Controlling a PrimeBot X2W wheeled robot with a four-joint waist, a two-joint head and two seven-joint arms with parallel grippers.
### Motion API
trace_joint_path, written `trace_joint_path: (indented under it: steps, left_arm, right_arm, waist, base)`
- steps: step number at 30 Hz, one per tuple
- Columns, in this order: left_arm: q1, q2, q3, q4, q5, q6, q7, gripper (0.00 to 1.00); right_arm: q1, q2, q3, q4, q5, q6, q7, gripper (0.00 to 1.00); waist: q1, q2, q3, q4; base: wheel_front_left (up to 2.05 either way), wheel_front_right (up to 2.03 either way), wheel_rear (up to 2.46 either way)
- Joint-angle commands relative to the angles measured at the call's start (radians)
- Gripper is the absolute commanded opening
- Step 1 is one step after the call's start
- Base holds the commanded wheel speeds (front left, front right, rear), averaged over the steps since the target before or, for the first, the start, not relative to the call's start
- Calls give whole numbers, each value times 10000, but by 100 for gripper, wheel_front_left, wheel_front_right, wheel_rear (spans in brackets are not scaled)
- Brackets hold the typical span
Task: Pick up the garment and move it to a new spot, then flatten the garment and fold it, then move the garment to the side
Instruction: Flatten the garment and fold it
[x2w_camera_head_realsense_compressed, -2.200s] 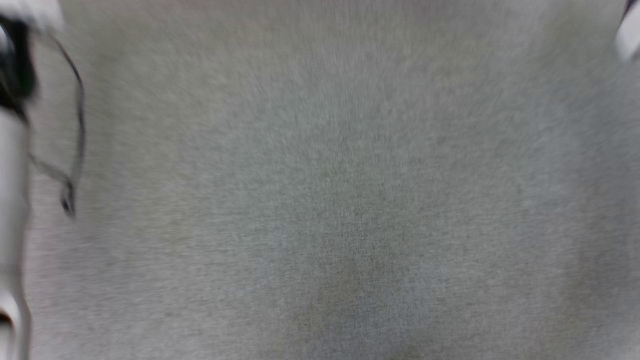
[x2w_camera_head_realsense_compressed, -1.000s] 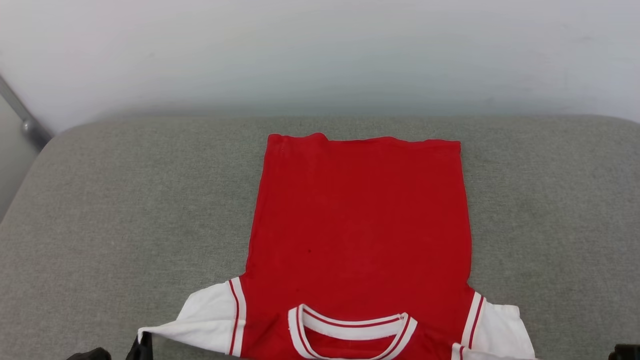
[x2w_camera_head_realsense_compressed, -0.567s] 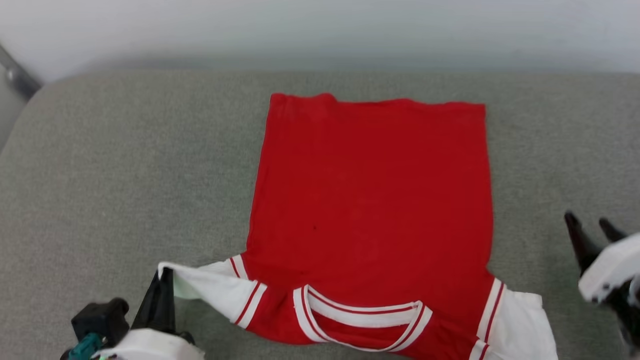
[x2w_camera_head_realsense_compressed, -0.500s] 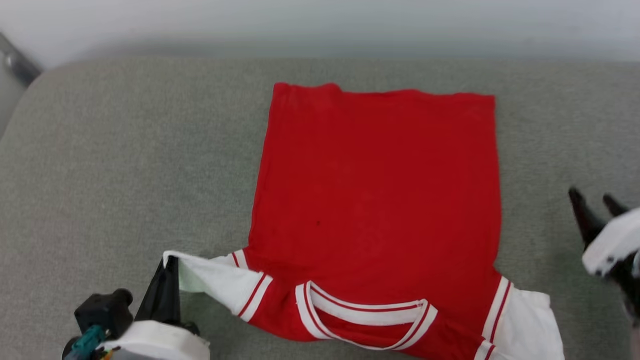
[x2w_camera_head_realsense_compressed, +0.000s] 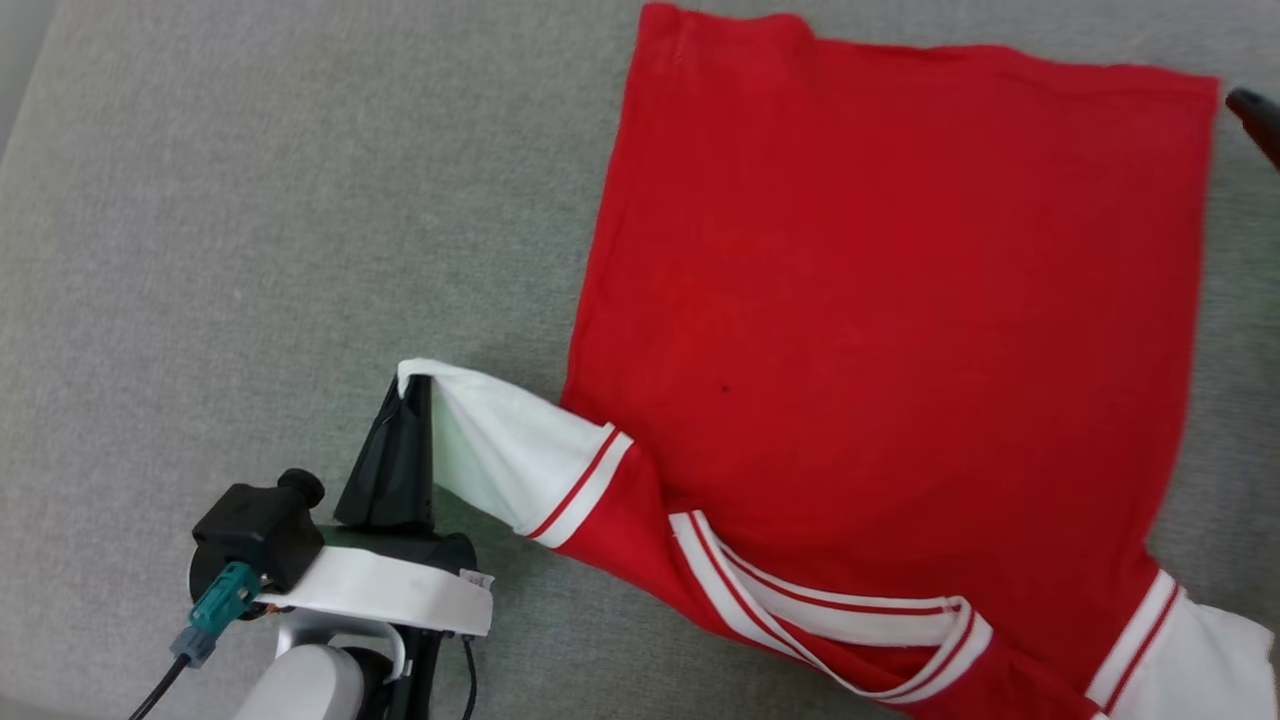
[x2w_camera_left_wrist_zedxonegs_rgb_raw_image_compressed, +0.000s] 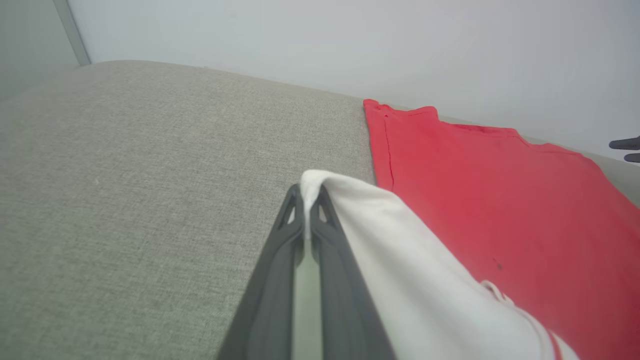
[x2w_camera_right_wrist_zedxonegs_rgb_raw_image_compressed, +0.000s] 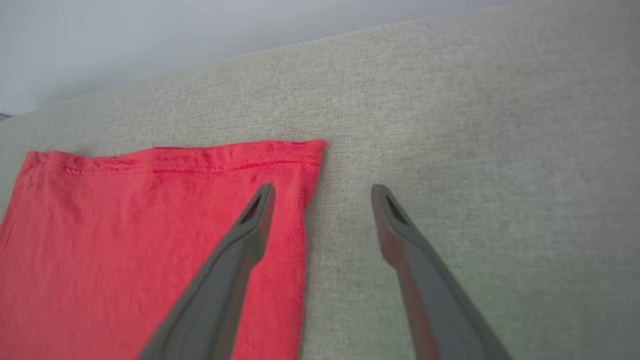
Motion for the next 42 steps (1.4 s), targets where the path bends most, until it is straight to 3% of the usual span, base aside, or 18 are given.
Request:
trace_joint_path:
  steps: [1,11,12,13,14,21,29,37,42]
  left_arm:
    - [-142,-63,-16,-25,65,-28,-54,0]
    - [-454,-388,-28,161,210,-345,-156,0]
    - [-463,-402,-13,202,225,-383,-159,0]
    - [-465,-418,2,247,231,-403,-165,0]
    - [-471,-435,16,293,235,-424,-172,0]
    - [-399,-471,106,678,204,-583,-186,0]
    - [413,-219,392,1303,-40,-508,-172,0]
    - [1513,331,874,1550,-323,-200,86,0]
    - [2127,632,1143,1467,-540,-33,291,0]
  right_arm:
    - [-207,-41,23,86,-43,-4,125,100]
    - [-529,84,-77,1105,-439,-5,2697,100]
    - [-438,126,-83,1163,-439,-7,2856,72]
    - [-363,154,-62,1138,-462,-5,2913,31]
    - [-317,160,-33,1084,-455,-5,2956,0]
    - [-464,-499,544,135,-282,-4,2059,0]
    - [490,-1670,1803,-1047,211,-5,1663,0]
    - [3558,-2595,1845,-2897,1008,-5,2327,0]
    - [6263,-2401,1396,-3951,1350,-8,2786,0]
  waist:
    - [-3,0,494,468]
    - [-3,0,949,847]
    - [-3,0,944,853]
    - [-3,0,939,856]
    - [-3,0,932,858]
    - [-3,0,475,814]
    - [-3,0,-1045,207]
    - [-3,0,-2594,-1010]
    - [-3,0,-3249,-1832]
  base:
    - [0,0,0]
    - [0,0,0]
    - [0,0,0]
    - [0,0,0]
    - [0,0,0]
    - [0,0,0]
    - [0,0,0]
    - [0,0,0]
    - [0,0,0]
